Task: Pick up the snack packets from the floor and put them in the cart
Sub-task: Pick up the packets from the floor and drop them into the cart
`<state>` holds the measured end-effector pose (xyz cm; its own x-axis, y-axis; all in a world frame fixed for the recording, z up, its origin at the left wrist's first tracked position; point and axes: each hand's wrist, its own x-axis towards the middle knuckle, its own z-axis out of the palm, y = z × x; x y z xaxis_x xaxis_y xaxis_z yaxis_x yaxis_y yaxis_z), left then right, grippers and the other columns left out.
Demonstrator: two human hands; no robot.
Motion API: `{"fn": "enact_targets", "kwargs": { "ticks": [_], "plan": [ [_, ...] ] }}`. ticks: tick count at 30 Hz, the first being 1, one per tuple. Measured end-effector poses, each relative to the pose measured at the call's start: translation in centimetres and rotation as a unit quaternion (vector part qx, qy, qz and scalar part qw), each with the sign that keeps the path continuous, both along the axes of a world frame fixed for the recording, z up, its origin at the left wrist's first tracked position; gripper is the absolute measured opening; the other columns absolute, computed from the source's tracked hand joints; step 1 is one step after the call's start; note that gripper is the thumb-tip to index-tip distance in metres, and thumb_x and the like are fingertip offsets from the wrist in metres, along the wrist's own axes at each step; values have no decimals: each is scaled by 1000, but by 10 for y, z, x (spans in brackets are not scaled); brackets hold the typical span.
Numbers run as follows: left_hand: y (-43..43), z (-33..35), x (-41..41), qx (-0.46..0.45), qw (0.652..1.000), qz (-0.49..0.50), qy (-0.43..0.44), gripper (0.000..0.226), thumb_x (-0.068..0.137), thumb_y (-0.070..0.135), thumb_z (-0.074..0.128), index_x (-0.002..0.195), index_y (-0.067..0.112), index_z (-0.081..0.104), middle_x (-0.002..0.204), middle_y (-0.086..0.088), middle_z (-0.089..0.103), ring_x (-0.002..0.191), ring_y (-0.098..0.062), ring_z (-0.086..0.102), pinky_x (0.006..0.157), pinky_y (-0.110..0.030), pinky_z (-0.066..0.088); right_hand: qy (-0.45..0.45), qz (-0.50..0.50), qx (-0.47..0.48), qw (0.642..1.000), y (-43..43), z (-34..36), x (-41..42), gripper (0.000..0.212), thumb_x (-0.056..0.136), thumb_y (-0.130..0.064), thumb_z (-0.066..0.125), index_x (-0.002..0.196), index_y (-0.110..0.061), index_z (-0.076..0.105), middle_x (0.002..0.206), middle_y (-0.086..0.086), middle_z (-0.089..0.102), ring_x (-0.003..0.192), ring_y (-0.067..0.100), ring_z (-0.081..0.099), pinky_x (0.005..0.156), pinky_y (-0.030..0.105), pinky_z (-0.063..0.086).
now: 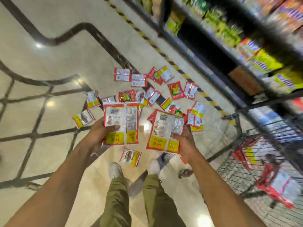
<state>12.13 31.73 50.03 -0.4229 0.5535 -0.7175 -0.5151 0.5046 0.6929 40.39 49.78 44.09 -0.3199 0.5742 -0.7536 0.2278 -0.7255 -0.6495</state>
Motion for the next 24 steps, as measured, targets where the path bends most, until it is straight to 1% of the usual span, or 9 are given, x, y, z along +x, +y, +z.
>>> {"fn": "enact_targets", "kwargs": {
  "ticks": [1,3,6,8,10,13,18,22,24],
  "plan": [
    [2,26,5,11,1000,-6,6,58,77,-4,78,132,11,66,127,-16,73,112,-35,72,99,-55,56,15,1,13,1000,4,26,6,81,69,-10,89,142,-24,57,137,9,69,123,37,66,102,60,53],
    [8,74,15,35,999,-9,10,58,76,-5,77,130,12,67,125,-13,74,115,-37,70,99,-53,56,29,5,50,998,9,88,14,85,61,-12,90,139,-22,59,133,11,70,123,39,66,103,65,51],
    [15,139,36,77,997,-16,22,48,86,-11,64,128,13,66,119,-11,77,107,-31,74,78,-41,65,52,-5,107,993,9,150,37,76,54,-14,87,125,-22,65,126,14,73,119,43,67,104,67,49],
    [17,178,56,113,993,-25,27,46,88,-14,61,125,13,66,116,-11,78,99,-29,77,75,-41,65,64,-5,134,989,4,181,52,70,53,-18,88,119,-27,68,123,11,75,117,42,68,103,67,49],
    [19,211,76,143,988,-38,35,43,88,-16,59,120,12,67,112,-10,79,93,-27,78,73,-39,66,77,-22,153,985,-5,215,69,66,56,-12,85,118,-25,67,119,8,77,113,39,70,101,64,52],
    [18,244,104,170,982,-64,51,41,89,-15,62,121,10,67,111,-12,79,90,-27,78,68,-36,65,108,-48,177,977,-24,257,96,69,55,-9,83,120,-21,64,114,4,79,105,31,73,94,51,58],
    [11,271,145,193,975,-105,44,48,86,-5,71,132,8,63,124,-19,73,108,-41,72,83,-50,64,81,-93,230,965,-50,303,157,56,84,19,65,126,-17,62,117,6,78,105,30,75,88,47,60],
    [11,289,184,215,966,-141,39,46,90,-3,70,133,9,62,123,-17,74,111,-42,71,96,-61,56,67,-135,268,952,-69,341,213,52,86,18,65,121,-20,63,118,8,77,107,31,74,94,54,58],
    [13,294,207,227,960,-158,38,46,91,-2,70,133,12,63,123,-15,75,110,-41,72,99,-61,54,56,-161,284,944,-79,354,246,52,86,17,66,120,-21,64,116,6,78,110,34,73,97,58,57]
  ]
}}
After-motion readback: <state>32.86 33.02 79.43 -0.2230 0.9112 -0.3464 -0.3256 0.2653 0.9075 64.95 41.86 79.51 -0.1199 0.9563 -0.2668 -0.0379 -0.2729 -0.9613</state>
